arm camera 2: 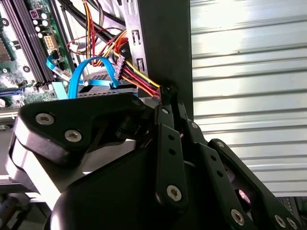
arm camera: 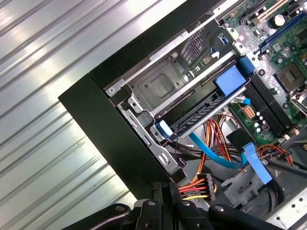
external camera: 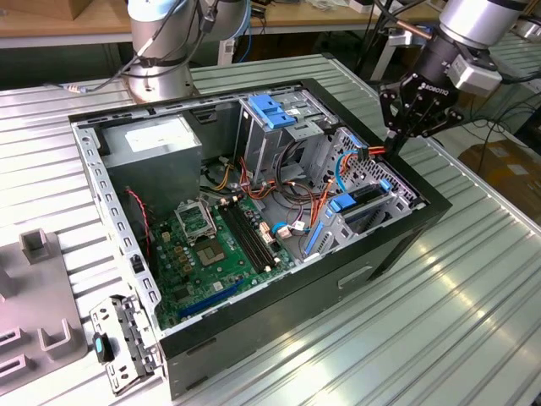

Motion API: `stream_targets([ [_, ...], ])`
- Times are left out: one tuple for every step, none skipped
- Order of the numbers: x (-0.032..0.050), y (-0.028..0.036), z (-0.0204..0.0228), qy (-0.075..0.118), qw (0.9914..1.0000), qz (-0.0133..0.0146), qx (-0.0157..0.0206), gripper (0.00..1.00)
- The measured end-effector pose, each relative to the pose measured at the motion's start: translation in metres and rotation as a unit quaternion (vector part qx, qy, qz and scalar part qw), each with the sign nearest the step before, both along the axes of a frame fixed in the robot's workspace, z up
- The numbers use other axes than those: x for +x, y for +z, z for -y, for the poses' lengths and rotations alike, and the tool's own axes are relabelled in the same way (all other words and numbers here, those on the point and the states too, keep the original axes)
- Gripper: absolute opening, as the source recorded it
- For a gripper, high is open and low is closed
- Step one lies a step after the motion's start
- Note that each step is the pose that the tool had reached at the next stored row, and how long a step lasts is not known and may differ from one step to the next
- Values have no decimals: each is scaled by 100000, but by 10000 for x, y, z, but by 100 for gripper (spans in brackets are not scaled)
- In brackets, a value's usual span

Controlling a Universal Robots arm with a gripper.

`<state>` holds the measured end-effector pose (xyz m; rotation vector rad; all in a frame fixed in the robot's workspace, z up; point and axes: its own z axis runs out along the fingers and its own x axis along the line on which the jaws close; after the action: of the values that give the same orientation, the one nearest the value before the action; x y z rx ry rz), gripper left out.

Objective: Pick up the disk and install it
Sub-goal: 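Insert the first disk wire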

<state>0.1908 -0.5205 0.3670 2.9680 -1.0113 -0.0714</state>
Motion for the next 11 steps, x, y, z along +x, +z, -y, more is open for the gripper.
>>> stream_targets([
  [0,0,0,2,100000,-2,10,18],
  [0,0,0,0,100000,-2,16,18],
  [0,1,0,0,100000,-1,11,18],
  [0,2,0,1,100000,1,-1,18],
  [0,3,0,0,100000,2,-33,18],
  [-3,3,0,3,100000,4,-80,18],
  [-22,5,-1,-4,100000,5,-111,18],
  [-45,3,0,-5,100000,1,-94,18],
  [-67,3,0,-5,100000,4,-97,18],
  [-106,3,1,-7,100000,2,-96,18],
  [-134,2,2,-6,100000,1,-91,18],
])
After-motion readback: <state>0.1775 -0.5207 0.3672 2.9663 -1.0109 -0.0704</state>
